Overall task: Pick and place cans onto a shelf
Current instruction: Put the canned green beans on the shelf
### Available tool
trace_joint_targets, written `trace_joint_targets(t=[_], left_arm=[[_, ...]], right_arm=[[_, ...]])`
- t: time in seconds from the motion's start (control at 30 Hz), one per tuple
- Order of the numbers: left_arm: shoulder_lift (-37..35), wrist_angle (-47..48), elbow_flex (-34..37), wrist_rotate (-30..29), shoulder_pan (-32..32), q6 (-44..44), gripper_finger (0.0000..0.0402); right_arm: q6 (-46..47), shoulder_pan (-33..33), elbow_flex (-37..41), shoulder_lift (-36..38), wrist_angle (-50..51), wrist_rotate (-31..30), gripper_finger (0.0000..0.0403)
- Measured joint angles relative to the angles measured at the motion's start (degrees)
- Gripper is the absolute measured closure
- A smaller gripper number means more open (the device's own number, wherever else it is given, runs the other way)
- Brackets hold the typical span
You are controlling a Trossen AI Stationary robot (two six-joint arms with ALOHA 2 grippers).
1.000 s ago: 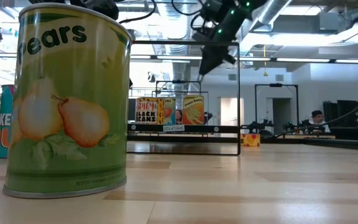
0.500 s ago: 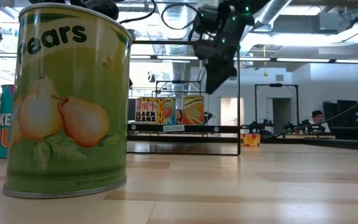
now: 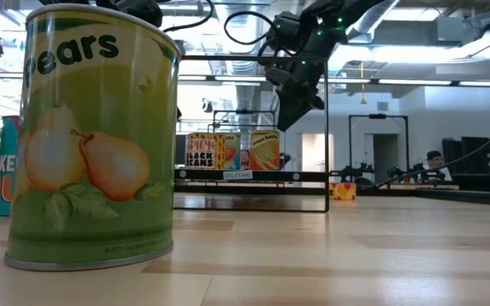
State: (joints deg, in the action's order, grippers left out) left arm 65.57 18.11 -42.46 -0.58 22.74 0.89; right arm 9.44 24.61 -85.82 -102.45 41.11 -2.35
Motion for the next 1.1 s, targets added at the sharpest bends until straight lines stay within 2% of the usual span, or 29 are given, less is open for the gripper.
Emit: trace_joint_targets(t=[0.3, 0.57, 0.77, 1.1], left_arm=[[0.01, -0.02, 0.00, 0.00, 0.00, -0.28, 0.0299], [-0.01, -0.02, 0.00, 0.00, 0.00, -0.72, 0.0299], [-0.01, -0.09, 0.00, 0.00, 0.00, -0.83, 0.0299], [0.00, -0.09, 0.02, 0.24, -0.02, -0.61, 0.0299]], right_arm=[[-3.94, 2.13, 0.00, 0.00, -3.16, 1.47, 0.0331], [-9.31, 3.25, -0.15, -1.04, -3.64, 5.72, 0.0331], [-10.39, 2.92, -0.02, -3.08, -4.71, 7.59, 0.0331], [-9.93, 3.82, -0.07, -2.91, -7.22, 7.02, 0.0332]])
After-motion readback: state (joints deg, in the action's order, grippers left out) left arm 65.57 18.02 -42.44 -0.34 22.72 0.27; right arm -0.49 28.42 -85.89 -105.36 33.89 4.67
